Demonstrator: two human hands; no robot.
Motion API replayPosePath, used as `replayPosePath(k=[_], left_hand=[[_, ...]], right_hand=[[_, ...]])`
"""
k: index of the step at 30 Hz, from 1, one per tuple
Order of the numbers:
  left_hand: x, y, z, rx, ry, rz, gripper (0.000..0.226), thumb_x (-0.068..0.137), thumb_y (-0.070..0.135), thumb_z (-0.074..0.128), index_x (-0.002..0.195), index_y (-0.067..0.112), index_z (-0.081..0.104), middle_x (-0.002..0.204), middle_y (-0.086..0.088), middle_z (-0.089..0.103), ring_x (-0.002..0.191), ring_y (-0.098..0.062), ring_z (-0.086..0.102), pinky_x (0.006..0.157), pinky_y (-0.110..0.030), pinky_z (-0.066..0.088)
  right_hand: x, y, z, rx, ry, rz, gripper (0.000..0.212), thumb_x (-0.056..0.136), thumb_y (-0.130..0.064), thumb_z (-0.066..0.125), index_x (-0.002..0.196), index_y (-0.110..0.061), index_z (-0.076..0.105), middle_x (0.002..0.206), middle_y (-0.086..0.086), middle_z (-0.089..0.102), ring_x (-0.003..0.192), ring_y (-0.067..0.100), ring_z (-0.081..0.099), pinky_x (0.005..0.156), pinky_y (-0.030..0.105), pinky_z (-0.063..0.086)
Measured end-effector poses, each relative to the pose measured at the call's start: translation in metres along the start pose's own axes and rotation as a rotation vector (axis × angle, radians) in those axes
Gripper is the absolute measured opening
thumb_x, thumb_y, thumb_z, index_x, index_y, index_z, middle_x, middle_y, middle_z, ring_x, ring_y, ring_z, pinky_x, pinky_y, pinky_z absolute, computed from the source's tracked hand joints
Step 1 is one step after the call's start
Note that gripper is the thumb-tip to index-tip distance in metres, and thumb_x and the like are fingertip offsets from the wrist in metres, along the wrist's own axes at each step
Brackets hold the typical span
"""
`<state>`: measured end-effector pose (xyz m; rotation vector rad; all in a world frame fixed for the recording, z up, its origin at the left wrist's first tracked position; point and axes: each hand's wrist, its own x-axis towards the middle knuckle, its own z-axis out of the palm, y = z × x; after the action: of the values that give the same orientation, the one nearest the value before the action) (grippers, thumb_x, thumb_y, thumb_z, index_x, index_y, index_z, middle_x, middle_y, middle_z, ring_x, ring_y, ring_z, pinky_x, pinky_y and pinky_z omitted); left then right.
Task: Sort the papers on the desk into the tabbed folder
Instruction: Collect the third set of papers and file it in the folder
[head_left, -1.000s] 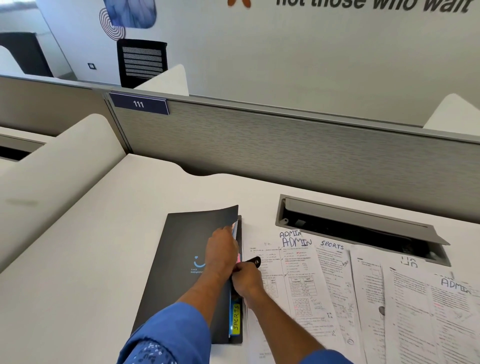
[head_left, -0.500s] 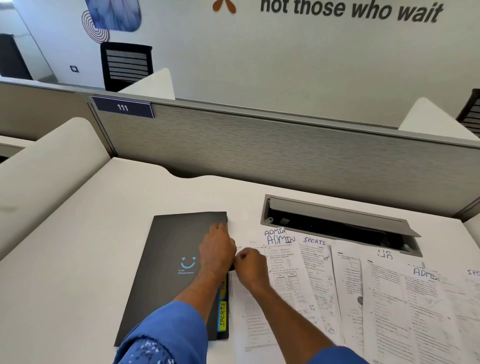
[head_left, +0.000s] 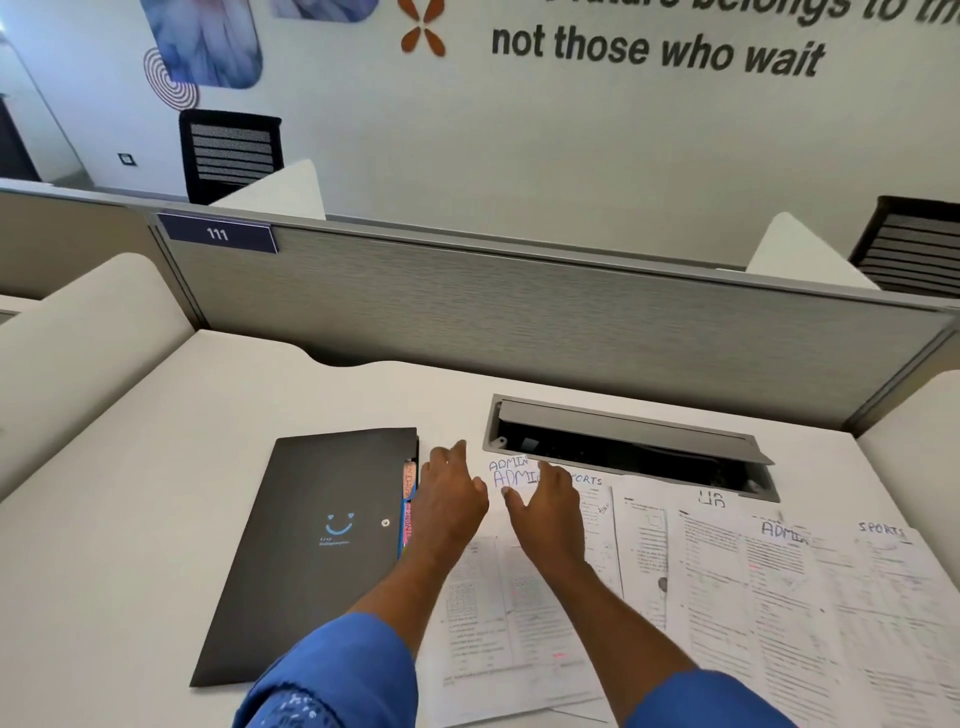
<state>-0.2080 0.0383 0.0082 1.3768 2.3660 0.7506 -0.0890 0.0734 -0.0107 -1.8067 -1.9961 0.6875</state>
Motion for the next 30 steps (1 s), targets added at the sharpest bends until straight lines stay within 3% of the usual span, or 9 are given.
replayPosePath(k=[6,9,16,20,23,30], left_hand=[[-0.023,0.004,0.028,0.026,-0.158,-0.149,0.042,0.089,0.023,0.057,0.130,0.013,0.048,0.125,-0.009,0.051,0.112,-0.025,0.054,0.082,-0.031,0.048],[-0.028,0.001,0.045,0.027,-0.184,-0.194,0.038,0.087,0.022,0.056,0.124,0.013,0.051,0.124,-0.009,0.051,0.114,-0.026,0.052,0.086,-0.034,0.052],[-0.028,0.005,0.070,0.050,-0.277,-0.220,0.050,0.086,0.026,0.058,0.132,0.013,0.044,0.135,-0.009,0.047,0.126,-0.027,0.045,0.096,-0.041,0.049],[-0.033,0.004,0.082,0.136,-0.328,-0.249,0.067,0.090,0.029,0.054,0.149,0.013,0.025,0.158,-0.015,0.022,0.143,-0.040,0.022,0.112,-0.048,0.032],[-0.036,0.002,0.086,0.183,-0.326,-0.273,0.074,0.093,0.038,0.051,0.153,0.013,0.014,0.161,-0.018,0.006,0.147,-0.043,0.008,0.118,-0.053,0.017],[-0.034,-0.008,0.085,0.173,-0.294,-0.337,0.080,0.093,0.051,0.048,0.153,0.013,0.012,0.161,-0.019,0.006,0.148,-0.040,0.003,0.117,-0.058,0.013]], right_hand=[[0.003,0.032,-0.005,-0.024,-0.093,0.157,0.062,0.092,-0.044,0.060,0.141,-0.009,0.042,0.141,0.012,0.049,0.128,0.030,0.052,0.098,0.039,0.048],[0.005,0.043,0.001,-0.029,-0.141,0.193,0.058,0.092,-0.041,0.061,0.137,-0.007,0.045,0.137,0.012,0.052,0.124,0.030,0.054,0.096,0.038,0.050],[0.015,0.055,0.022,-0.008,-0.200,0.247,0.051,0.087,-0.037,0.065,0.126,-0.008,0.053,0.127,0.012,0.060,0.114,0.030,0.061,0.092,0.039,0.055],[0.019,0.057,0.025,-0.003,-0.189,0.254,0.047,0.086,-0.033,0.066,0.123,-0.008,0.054,0.125,0.011,0.061,0.113,0.030,0.060,0.090,0.038,0.054],[0.020,0.058,0.027,0.012,-0.189,0.249,0.046,0.086,-0.031,0.066,0.123,-0.008,0.054,0.124,0.012,0.061,0.112,0.030,0.061,0.090,0.038,0.055],[0.021,0.056,0.028,0.050,-0.200,0.247,0.046,0.084,-0.026,0.066,0.124,-0.007,0.054,0.122,0.012,0.064,0.111,0.030,0.063,0.091,0.038,0.055]])
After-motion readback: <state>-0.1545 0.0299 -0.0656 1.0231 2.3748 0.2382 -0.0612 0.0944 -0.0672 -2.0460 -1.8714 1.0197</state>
